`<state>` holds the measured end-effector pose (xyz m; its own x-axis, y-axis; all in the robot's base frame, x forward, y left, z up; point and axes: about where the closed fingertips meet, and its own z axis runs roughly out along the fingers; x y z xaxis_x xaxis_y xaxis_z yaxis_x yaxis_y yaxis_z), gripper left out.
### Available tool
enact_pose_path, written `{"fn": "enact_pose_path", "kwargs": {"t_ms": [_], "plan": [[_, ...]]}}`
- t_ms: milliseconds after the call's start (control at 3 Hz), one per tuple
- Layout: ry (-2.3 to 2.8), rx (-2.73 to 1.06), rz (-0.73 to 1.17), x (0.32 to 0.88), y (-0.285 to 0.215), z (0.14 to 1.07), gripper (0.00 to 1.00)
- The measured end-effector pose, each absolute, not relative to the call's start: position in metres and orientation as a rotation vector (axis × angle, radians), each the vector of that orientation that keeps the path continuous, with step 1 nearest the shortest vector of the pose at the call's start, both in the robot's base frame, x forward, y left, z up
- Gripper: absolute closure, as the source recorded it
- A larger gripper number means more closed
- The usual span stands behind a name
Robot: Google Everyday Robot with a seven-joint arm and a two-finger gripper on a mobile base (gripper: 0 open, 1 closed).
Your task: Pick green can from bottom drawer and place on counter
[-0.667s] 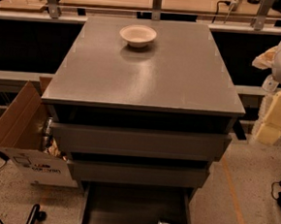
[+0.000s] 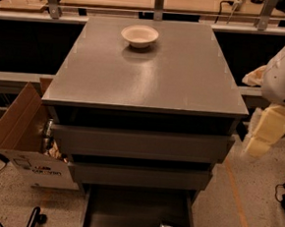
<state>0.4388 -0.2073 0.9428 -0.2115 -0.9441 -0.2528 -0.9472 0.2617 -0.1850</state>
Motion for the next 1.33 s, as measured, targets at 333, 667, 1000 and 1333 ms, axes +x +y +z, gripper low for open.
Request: {"fn": "enact_pose_path", "kwargs": {"t_ms": [333,667,1000,1333], "plan": [[2.155,-1.724,0.19,0.421,-0.177,0.891,0.0],[2.093,-1.642,0.381,0.401,-0.162,0.818,0.0],[2.032,-1.575,0.395,0.4,-0.163,0.809,0.0],[2.135,-1.505,0.323,0.406,-0.181,0.784,0.0]]}}
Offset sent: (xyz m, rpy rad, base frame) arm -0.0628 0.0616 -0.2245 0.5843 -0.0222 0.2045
